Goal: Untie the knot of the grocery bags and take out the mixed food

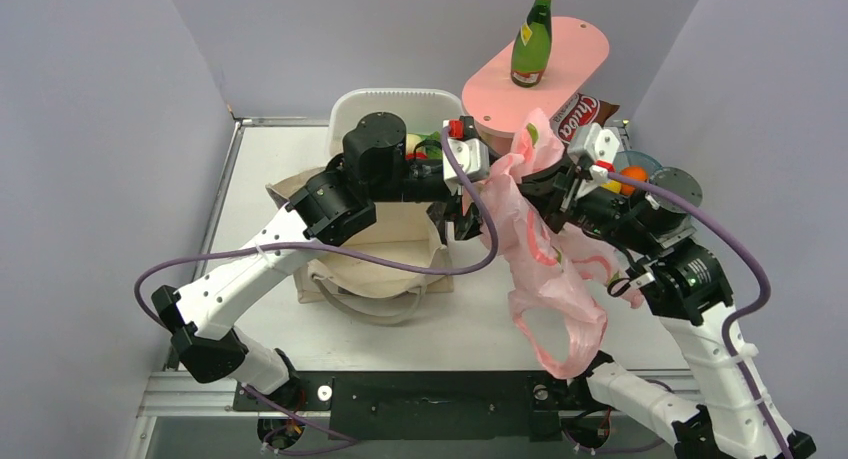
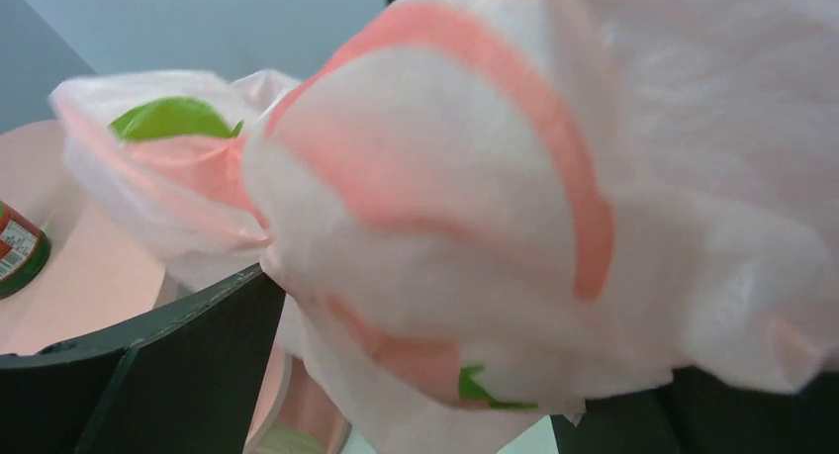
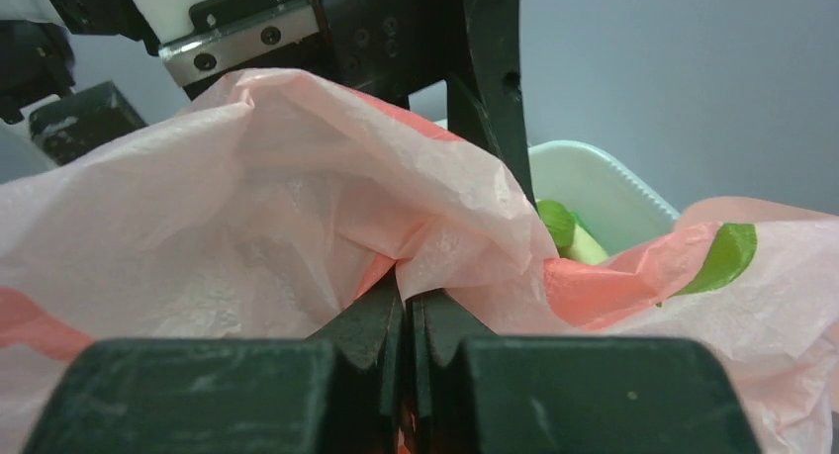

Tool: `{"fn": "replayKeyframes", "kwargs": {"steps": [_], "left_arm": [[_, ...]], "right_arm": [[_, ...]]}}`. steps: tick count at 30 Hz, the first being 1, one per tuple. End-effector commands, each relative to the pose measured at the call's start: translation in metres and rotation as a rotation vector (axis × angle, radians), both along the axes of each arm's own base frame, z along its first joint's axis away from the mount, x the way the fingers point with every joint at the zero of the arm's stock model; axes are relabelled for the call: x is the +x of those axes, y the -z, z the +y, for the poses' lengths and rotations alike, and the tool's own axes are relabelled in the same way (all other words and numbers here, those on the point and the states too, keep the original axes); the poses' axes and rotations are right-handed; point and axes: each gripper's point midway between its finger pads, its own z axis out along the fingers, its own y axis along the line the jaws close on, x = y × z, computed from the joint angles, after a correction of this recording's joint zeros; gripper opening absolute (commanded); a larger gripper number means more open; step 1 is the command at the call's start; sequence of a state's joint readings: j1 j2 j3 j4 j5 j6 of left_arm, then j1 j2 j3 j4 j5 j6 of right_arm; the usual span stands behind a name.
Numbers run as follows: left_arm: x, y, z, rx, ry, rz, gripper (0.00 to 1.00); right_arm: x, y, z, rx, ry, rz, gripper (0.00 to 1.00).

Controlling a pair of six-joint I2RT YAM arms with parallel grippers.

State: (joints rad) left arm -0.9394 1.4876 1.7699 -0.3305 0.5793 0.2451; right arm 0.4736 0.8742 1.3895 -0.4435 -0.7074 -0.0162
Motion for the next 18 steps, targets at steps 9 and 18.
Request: {"fn": "replayKeyframes", "kwargs": {"steps": [9,18], "left_arm": [[-0.02,-0.01,-0.002,0.0,0.018,-0.023,0.91],[-0.001,-0.022,0.045,-0.038,0.025,0.058,0.26]], "right_arm": [[-0.043,-0.069,0.046,0.142,-0.252,-0.126,0.0],[-0.046,-0.106,0.035,0.22,-0.193,-0.192,0.1]]}}
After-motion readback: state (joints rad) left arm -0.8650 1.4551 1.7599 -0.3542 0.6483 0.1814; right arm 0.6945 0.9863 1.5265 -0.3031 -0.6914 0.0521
